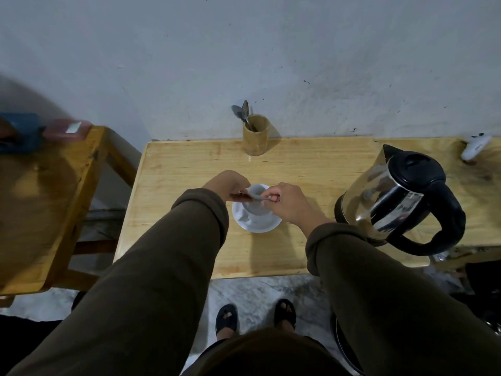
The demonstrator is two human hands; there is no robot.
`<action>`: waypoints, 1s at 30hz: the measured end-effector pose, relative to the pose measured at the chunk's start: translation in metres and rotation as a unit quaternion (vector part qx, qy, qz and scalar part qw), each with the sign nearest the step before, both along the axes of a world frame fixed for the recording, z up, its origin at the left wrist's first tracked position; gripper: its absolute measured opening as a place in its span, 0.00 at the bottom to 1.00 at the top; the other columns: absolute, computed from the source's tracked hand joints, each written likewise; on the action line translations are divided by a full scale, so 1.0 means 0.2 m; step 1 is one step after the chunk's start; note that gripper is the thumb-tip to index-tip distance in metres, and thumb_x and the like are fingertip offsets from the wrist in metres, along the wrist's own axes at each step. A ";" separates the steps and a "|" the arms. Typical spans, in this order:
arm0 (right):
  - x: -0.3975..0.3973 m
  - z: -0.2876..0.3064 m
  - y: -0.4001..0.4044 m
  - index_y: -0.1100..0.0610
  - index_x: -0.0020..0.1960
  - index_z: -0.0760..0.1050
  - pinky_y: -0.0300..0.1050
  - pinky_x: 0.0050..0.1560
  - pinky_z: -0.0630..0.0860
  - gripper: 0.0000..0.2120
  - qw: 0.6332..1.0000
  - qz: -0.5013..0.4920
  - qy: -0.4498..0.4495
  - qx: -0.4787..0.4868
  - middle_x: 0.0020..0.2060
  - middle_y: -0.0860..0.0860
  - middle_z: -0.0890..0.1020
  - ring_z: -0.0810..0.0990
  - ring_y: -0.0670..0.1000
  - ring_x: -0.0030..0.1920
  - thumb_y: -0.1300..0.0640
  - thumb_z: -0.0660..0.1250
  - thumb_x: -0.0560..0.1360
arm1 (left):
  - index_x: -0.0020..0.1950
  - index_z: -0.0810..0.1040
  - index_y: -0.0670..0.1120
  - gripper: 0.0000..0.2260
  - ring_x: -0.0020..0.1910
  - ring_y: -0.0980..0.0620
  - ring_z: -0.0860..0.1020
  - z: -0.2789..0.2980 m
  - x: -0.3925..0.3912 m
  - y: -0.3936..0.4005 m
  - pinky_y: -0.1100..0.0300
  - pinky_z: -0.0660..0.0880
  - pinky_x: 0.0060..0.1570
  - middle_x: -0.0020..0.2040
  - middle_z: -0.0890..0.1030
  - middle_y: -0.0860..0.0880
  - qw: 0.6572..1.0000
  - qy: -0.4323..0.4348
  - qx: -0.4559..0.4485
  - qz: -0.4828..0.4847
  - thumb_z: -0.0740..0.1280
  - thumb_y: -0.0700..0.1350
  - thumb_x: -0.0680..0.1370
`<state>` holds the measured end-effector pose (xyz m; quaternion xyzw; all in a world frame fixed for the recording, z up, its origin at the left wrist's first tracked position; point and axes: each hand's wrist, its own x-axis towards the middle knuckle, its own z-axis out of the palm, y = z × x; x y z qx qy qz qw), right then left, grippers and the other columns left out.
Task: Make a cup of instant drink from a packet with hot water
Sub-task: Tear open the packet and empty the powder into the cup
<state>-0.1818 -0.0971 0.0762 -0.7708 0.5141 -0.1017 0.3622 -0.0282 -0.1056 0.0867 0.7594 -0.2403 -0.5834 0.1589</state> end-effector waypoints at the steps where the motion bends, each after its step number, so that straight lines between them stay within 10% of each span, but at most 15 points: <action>1: 0.00 0.00 0.00 0.60 0.53 0.82 0.30 0.38 0.67 0.10 1.000 -0.006 0.002 0.003 0.31 0.41 0.69 0.70 0.43 0.35 0.60 0.68 0.74 | 0.52 0.71 0.33 0.10 0.29 0.50 0.79 0.02 0.00 0.00 0.59 0.80 0.42 0.31 0.80 0.42 1.000 0.017 -0.013 0.020 0.58 0.41 0.82; 4: 0.02 -0.01 -0.01 0.58 0.47 0.83 0.40 0.46 0.66 0.07 0.999 -0.020 0.026 0.011 0.36 0.50 0.72 0.71 0.50 0.43 0.58 0.67 0.75 | 0.70 0.65 0.34 0.22 0.35 0.49 0.78 0.06 0.01 0.00 0.55 0.80 0.48 0.43 0.79 0.41 0.998 0.019 -0.052 0.044 0.57 0.47 0.82; 8: 0.04 -0.02 -0.04 0.49 0.26 0.63 0.40 0.44 0.63 0.21 0.997 -0.060 0.047 0.012 0.33 0.50 0.69 0.70 0.52 0.42 0.57 0.66 0.75 | 0.70 0.66 0.34 0.27 0.34 0.49 0.79 0.06 0.04 0.01 0.59 0.80 0.39 0.43 0.81 0.40 0.995 0.022 -0.076 0.055 0.54 0.55 0.82; 18: 0.09 -0.04 -0.07 0.62 0.37 0.71 0.40 0.45 0.64 0.09 0.992 -0.121 0.034 0.011 0.44 0.54 0.70 0.70 0.52 0.44 0.61 0.66 0.75 | 0.62 0.72 0.35 0.24 0.35 0.50 0.79 0.03 0.06 0.01 0.59 0.78 0.41 0.39 0.77 0.43 0.990 0.043 -0.120 0.062 0.56 0.54 0.81; 24: 0.11 -0.06 -0.08 0.67 0.48 0.76 0.40 0.44 0.63 0.08 0.990 -0.138 0.024 0.006 0.44 0.53 0.70 0.69 0.51 0.44 0.61 0.66 0.74 | 0.37 0.73 0.40 0.21 0.35 0.51 0.78 0.03 0.05 0.00 0.60 0.77 0.46 0.37 0.78 0.44 0.989 0.033 -0.135 0.056 0.56 0.54 0.81; 30: 0.11 -0.03 -0.07 0.59 0.41 0.71 0.39 0.46 0.64 0.07 0.989 -0.144 0.024 0.006 0.45 0.52 0.70 0.69 0.51 0.45 0.60 0.68 0.74 | 0.43 0.74 0.40 0.18 0.36 0.52 0.78 0.01 0.09 0.03 0.63 0.75 0.40 0.39 0.78 0.45 0.987 0.042 -0.144 0.049 0.52 0.49 0.83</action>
